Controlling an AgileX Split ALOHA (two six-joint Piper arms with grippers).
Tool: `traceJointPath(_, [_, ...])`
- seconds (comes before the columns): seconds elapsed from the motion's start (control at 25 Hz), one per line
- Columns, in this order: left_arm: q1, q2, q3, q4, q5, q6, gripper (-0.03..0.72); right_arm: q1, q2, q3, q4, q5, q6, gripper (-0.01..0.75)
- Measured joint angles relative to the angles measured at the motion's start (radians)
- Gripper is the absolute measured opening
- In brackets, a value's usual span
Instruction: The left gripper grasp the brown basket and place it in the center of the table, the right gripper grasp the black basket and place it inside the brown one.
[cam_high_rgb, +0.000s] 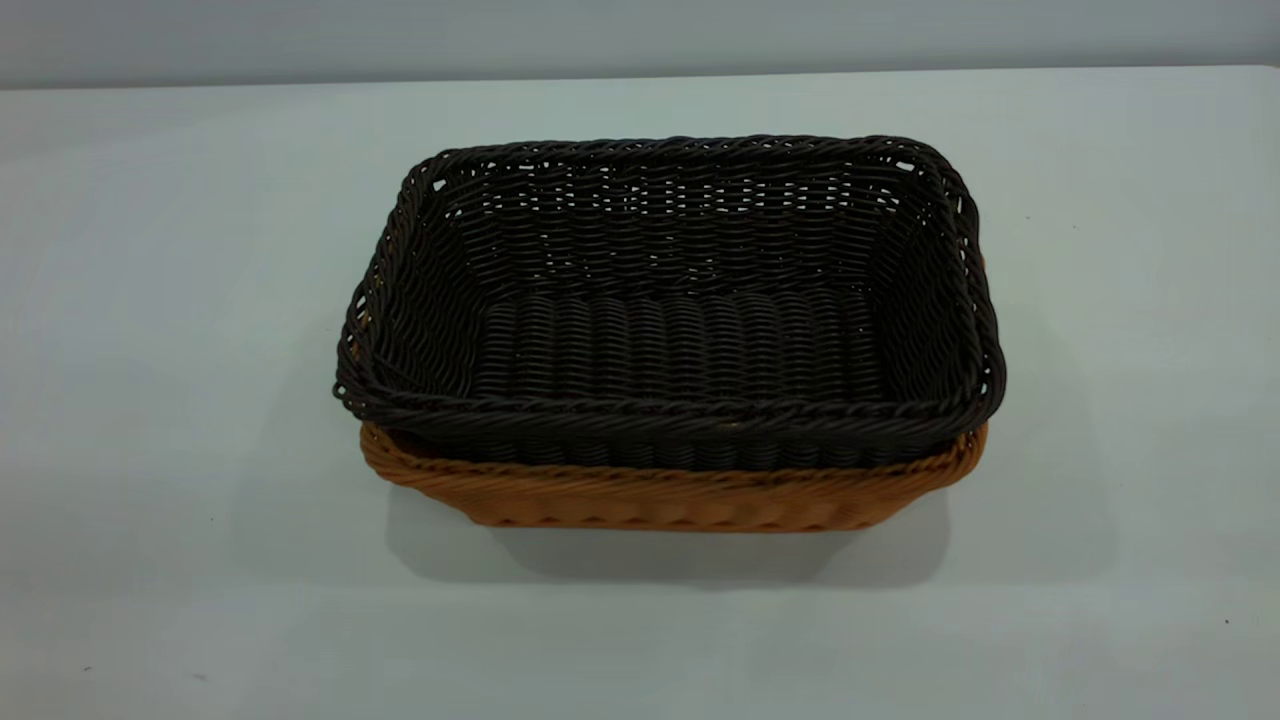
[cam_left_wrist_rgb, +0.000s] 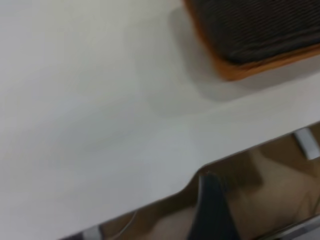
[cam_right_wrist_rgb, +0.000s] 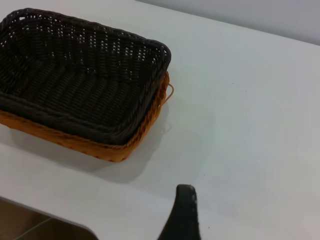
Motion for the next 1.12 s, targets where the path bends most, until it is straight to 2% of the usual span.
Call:
traceJointPath(0.2, [0.0, -0.004, 0.047, 0.095, -0.024, -0.095, 0.466, 0.0, 0.0, 0.0, 0.0, 0.0, 0.0, 0.593])
traceJointPath(0.84, [0.001, -0.007, 0.054, 0.1, -0.041, -0.112, 0.466, 0.0, 0.0, 0.0, 0.0, 0.0, 0.0, 0.593])
traceJointPath(1.12, [0.125, -0.072, 0.054, 0.124, -0.041, -0.111, 0.466, 0.0, 0.0, 0.0, 0.0, 0.0, 0.0, 0.593])
